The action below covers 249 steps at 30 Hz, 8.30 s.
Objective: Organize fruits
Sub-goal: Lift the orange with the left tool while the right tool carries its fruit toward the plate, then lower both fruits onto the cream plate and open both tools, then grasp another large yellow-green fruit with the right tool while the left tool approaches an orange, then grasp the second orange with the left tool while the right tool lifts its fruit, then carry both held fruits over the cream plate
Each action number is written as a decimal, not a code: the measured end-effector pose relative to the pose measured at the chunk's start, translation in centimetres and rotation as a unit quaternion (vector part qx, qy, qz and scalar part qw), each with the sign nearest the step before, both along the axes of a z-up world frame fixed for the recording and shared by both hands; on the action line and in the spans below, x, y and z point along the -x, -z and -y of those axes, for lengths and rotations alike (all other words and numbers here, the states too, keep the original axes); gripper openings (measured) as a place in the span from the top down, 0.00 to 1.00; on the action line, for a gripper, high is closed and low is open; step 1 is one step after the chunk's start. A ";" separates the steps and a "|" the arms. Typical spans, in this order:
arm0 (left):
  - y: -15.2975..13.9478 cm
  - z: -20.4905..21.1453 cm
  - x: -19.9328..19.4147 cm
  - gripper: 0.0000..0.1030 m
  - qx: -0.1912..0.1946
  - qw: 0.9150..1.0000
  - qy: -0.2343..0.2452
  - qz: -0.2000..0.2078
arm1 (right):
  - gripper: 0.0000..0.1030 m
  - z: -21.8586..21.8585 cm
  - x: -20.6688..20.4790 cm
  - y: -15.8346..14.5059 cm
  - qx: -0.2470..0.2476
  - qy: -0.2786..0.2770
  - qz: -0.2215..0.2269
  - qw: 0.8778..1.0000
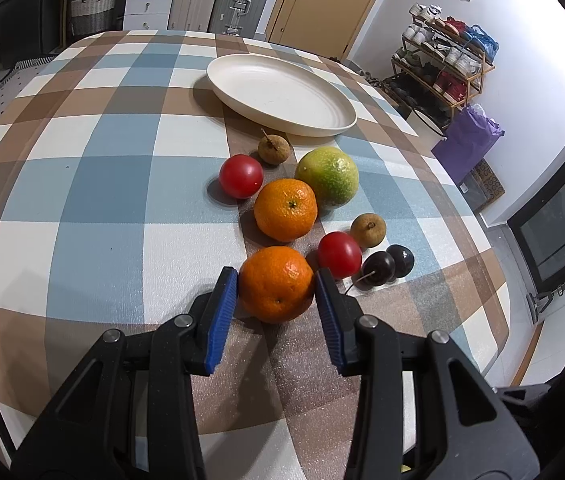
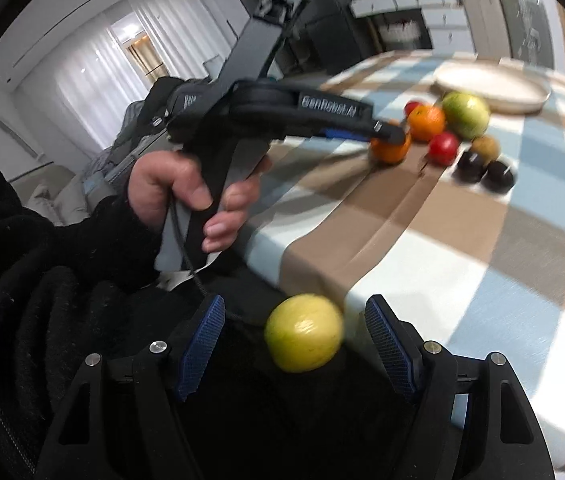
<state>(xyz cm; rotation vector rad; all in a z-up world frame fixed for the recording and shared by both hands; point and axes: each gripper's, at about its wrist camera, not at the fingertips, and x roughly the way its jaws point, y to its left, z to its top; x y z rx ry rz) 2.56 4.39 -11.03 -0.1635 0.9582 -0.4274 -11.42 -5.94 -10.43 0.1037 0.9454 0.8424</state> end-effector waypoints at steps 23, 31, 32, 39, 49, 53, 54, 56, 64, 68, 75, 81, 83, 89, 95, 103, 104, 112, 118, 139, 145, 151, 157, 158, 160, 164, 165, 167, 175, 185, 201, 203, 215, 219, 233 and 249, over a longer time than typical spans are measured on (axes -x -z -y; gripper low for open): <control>0.0 -0.5 0.6 0.64 0.007 1.000 -0.003 0.000 | 0.52 0.0 -2.1 4.2 -0.054 0.026 -0.148 0.987; -0.1 -0.5 0.8 0.64 0.000 1.000 -0.006 0.001 | 0.52 2.0 -2.4 3.6 -0.124 0.031 -0.126 0.984; -0.1 -0.5 0.8 0.64 0.000 1.000 -0.006 0.001 | 0.53 2.2 -2.4 3.2 -0.131 0.033 -0.113 0.984; -0.9 -0.5 0.6 0.64 -0.007 1.000 -0.010 0.008 | 0.52 4.3 -3.5 1.1 -0.167 0.068 -0.044 0.983; -2.7 -0.3 -1.0 0.64 -0.023 1.000 -0.012 0.018 | 0.52 6.3 -7.9 -0.9 -0.212 0.096 0.003 0.972; -3.4 0.0 -2.1 0.64 -0.025 0.999 -0.011 0.018 | 0.52 7.1 -9.6 -1.7 -0.223 0.115 0.017 0.968; -3.7 0.1 -2.5 0.64 -0.026 0.999 -0.012 0.018 | 0.52 7.4 -10.1 -1.9 -0.226 0.121 0.021 0.966; -4.3 0.3 -3.3 0.64 -0.028 0.999 -0.012 0.020 | 0.52 8.1 -11.1 -2.5 -0.233 0.131 0.030 0.963; -7.3 1.2 -7.2 0.64 -0.042 0.998 -0.007 0.039 | 0.52 9.6 -14.8 -5.3 -0.246 0.145 0.060 0.956; -8.4 1.8 -10.0 0.64 -0.047 0.998 -0.003 0.043 | 0.52 10.4 -17.4 -6.6 -0.248 0.163 0.062 0.953; -8.9 3.6 -16.3 0.64 -0.053 0.998 0.012 0.036 | 0.52 12.0 -22.5 -6.3 -0.235 0.203 0.050 0.949; -7.5 5.3 -21.1 0.64 -0.053 0.998 0.025 0.019 | 0.52 12.7 -27.5 -5.2 -0.218 0.228 0.029 0.949; -6.7 6.1 -22.4 0.64 -0.059 0.998 0.034 0.011 | 0.52 13.0 -29.0 -4.6 -0.215 0.234 0.021 0.948; -4.2 7.6 -24.6 0.64 -0.062 0.997 0.045 -0.006 | 0.52 12.7 -31.5 -2.7 -0.183 0.240 0.003 0.953; -2.2 8.3 -25.6 0.64 -0.063 0.997 0.049 -0.021 | 0.52 12.2 -32.6 -1.0 -0.148 0.246 -0.006 0.958; -2.7 8.2 -25.3 0.58 -0.060 0.997 0.052 -0.004 | 0.48 12.0 -32.5 -1.0 -0.104 0.254 0.012 0.961; -3.0 8.1 -25.1 0.54 -0.063 0.997 0.051 0.001 | 0.43 12.2 -32.4 -1.2 -0.107 0.257 0.020 0.960; -5.3 6.8 -23.1 0.39 -0.060 0.997 0.033 0.021 | 0.28 12.7 -29.9 -4.2 -0.108 0.265 0.071 0.956; -6.9 5.5 -20.3 0.31 -0.063 0.997 0.016 0.041 | 0.22 12.3 -27.8 -5.9 -0.095 0.269 0.095 0.954; -9.2 -0.3 -8.6 0.01 -0.062 0.993 -0.065 0.081 | 0.00 10.7 -18.5 -8.6 -0.054 0.273 0.145 0.950; -9.1 -1.3 -6.0 0.01 -0.070 0.990 -0.079 0.090 | 0.00 9.5 -16.6 -8.4 -0.047 0.251 0.151 0.955; -7.3 -2.2 -4.6 0.01 -0.081 0.990 -0.092 0.070 | 0.00 8.0 -15.6 -7.2 -0.036 0.233 0.145 0.961; -5.6 -2.7 -4.2 0.01 -0.086 0.989 -0.104 0.054 | 0.00 6.1 -15.6 -5.6 0.001 0.230 0.128 0.965; -5.4 -2.7 -4.2 0.01 -0.085 0.990 -0.104 0.052 | 0.01 5.9 -15.7 -5.5 0.006 0.231 0.129 0.964; -5.0 -2.9 -4.3 0.01 -0.083 0.990 -0.107 0.049 | 0.00 5.4 -16.0 -5.1 0.018 0.232 0.128 0.964; -4.3 -3.3 -4.6 0.01 -0.085 0.989 -0.111 0.046 | 0.00 4.9 -17.1 -4.4 0.022 0.221 0.115 0.968; -4.1 -3.4 -4.7 0.01 -0.087 0.989 -0.113 0.046 | 0.00 4.7 -17.4 -4.1 0.021 0.216 0.108 0.970; -3.6 -3.5 -5.1 0.01 -0.090 0.989 -0.114 0.042 | 0.01 4.7 -18.0 -3.7 0.021 0.217 0.100 0.971; -2.2 -3.9 -5.8 0.01 -0.081 0.990 -0.111 0.030 | 0.02 4.5 -20.2 -1.9 0.023 0.209 0.070 0.975; -1.7 -3.5 -6.0 0.01 -0.060 0.994 -0.091 0.019 | 0.29 4.5 -22.7 0.6 0.005 0.201 0.023 0.979; -1.0 -1.5 -6.5 0.01 -0.057 0.996 -0.063 0.002 | 0.47 5.8 -23.0 1.6 -0.027 0.202 0.007 0.979; -1.0 -1.1 -6.5 0.01 -0.051 0.997 -0.053 -0.001 | 0.47 6.2 -22.8 1.3 -0.029 0.205 0.011 0.978; 0.3 2.0 -7.6 0.01 -0.054 0.998 -0.029 -0.025 | 0.47 8.3 -21.5 -0.3 -0.057 0.220 0.033 0.973; 0.7 2.9 -8.1 0.02 -0.071 0.997 -0.032 -0.026 | 0.47 8.8 -21.3 -0.3 -0.061 0.222 0.035 0.972; 0.8 4.3 -7.5 0.64 -0.043 0.999 0.008 -0.030 | 0.47 10.0 -20.8 0.2 -0.073 0.235 0.030 0.969; -0.4 3.3 -6.2 0.65 -0.026 1.000 0.009 -0.013 | 0.47 9.3 -20.3 -0.9 -0.071 0.230 0.043 0.970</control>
